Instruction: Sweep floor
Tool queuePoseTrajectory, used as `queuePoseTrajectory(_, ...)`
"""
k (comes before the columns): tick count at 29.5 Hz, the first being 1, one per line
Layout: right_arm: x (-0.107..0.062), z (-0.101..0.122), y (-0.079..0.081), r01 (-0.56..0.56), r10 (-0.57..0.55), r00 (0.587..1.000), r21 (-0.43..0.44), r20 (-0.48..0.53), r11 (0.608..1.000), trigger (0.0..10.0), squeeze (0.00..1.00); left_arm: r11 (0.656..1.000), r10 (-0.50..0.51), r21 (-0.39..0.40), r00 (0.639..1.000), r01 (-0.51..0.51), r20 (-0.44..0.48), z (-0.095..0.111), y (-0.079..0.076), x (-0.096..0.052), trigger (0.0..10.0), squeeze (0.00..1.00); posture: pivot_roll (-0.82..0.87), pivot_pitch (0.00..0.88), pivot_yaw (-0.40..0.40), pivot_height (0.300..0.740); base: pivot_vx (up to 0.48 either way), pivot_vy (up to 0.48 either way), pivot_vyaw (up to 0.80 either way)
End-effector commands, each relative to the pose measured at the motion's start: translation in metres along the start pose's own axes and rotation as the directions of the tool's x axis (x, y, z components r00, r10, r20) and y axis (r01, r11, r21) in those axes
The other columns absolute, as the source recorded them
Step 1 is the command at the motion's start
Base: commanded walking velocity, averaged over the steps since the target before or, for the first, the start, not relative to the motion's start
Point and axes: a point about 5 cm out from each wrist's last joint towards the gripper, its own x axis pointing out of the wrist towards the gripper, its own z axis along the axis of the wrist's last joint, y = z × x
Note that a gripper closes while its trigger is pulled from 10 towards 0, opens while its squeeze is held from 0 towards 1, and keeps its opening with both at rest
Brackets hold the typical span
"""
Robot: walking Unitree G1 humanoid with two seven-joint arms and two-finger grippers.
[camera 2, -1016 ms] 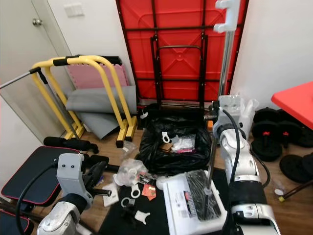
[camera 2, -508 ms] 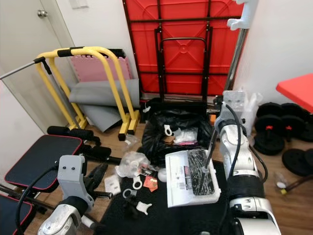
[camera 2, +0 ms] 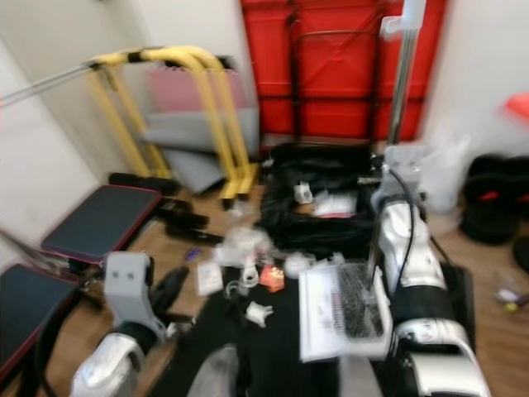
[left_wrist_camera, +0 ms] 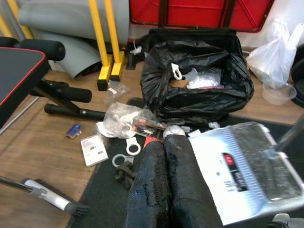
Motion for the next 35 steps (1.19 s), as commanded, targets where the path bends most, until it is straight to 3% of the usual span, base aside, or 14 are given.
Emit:
queuePoseTrajectory(1, 0.004, 0.023, 0.004, -0.014, 0.012, 0.994, 0.015, 0.11, 1.0, 10.0, 0.0, 1.0, 0.027, 0.015, 1.0, -0.027, -0.01, 0.0, 0.004, 0.0, 10.0, 0.0, -0.06, 0.071, 0.013, 0.6, 0.0, 0.0, 0.0)
queuePoseTrajectory(9, 0.005, 0.023, 0.005, -0.011, 0.011, 0.992, -0.003, 0.129, 1.0, 10.0, 0.0, 1.0, 0.02, 0.021, 1.0, -0.019, -0.009, 0.001, 0.003, 0.0, 10.0, 0.0, -0.05, 0.077, 0.018, 0.576, 0.0, 0.0, 0.0)
queuePoseTrajectory(19, 0.003, 0.009, 0.0, 0.025, -0.022, 0.995, -0.029, 0.102, 0.999, 10.0, 0.0, 0.999, 0.017, 0.027, 1.0, -0.016, -0.015, 0.002, 0.003, -0.002, 10.0, 0.0, -0.05, 0.087, 0.024, 0.576, 0.0, 0.0, 0.0)
queuePoseTrajectory(28, 0.0, -0.012, -0.018, 0.086, -0.08, 0.995, -0.104, 0.054, 0.991, 10.0, 0.0, 0.999, 0.012, 0.037, 1.0, -0.012, -0.02, 0.003, 0.004, -0.003, 10.0, 0.0, -0.04, 0.098, 0.033, 0.576, 0.0, 0.0, 0.0)
queuePoseTrajectory(35, 0.0, -0.023, -0.022, 0.112, -0.111, 0.994, -0.076, 0.016, 0.991, 10.0, 0.0, 0.999, 0.008, 0.04, 1.0, -0.007, -0.025, 0.003, 0.005, -0.003, 10.0, 0.0, -0.04, 0.107, 0.044, 0.576, 0.0, 0.0, 0.0)
